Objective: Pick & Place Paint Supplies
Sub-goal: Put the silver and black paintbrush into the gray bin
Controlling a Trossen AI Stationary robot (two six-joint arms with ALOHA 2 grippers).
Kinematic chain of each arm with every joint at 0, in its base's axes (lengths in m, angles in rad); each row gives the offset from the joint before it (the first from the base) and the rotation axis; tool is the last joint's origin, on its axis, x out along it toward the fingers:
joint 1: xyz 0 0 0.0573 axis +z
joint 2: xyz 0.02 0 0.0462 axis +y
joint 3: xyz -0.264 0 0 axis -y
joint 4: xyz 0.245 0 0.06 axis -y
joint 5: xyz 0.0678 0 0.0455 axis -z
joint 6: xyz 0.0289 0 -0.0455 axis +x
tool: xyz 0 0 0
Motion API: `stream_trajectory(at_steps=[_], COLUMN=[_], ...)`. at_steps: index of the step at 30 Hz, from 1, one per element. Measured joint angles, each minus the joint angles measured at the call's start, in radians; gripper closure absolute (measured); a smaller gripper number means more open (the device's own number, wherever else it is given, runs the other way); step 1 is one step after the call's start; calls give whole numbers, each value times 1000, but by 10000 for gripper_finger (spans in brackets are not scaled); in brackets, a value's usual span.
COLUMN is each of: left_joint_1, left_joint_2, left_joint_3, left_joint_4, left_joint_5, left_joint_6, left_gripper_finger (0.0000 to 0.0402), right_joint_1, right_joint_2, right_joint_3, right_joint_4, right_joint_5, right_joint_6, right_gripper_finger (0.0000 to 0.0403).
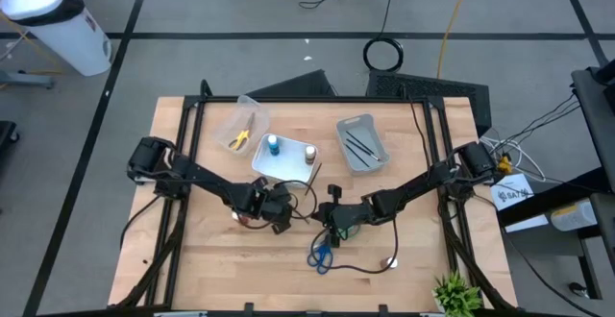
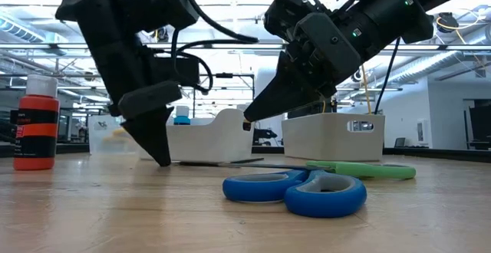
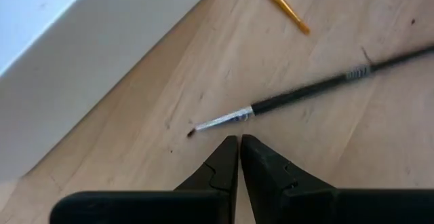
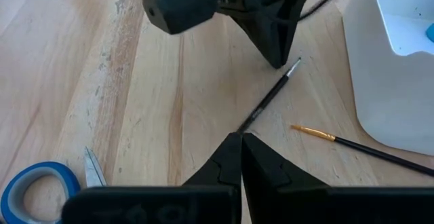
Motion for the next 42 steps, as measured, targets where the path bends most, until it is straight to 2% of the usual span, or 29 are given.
stream_trajectory(at_steps=[6,12,14,18,20,23,28,37,42], left_joint_1=[7,-2,-11,-21,-15,5,23,-5,-35], left_joint_2=[23,-34,-60,-83,-72,-37,21,28,28], left_joint_3=[-1,-7,-8,-6,-6,-5,-6,-3,-4], left_joint_4=[1,-4,-10,20,60,139,156,120,114], left_joint_5=[8,4,-48,-214,-235,-150,-59,-32,-33], left_joint_6=[4,7,8,4,18,72,73,-4,-8], left_gripper_finger=[369,369,369,369,369,369,369,369,369], right_joint_1=[0,0,0,0,0,0,0,0,2], right_joint_2=[0,0,0,0,0,0,0,0,0], right_joint_3=[0,0,0,0,0,0,0,0,0], right_joint_4=[0,0,0,0,0,4,6,0,19], right_joint_5=[0,0,0,0,0,0,1,-2,-106], right_joint_6=[0,0,0,0,0,0,1,0,32], right_gripper_finger=[403,403,403,403,403,403,403,403,391])
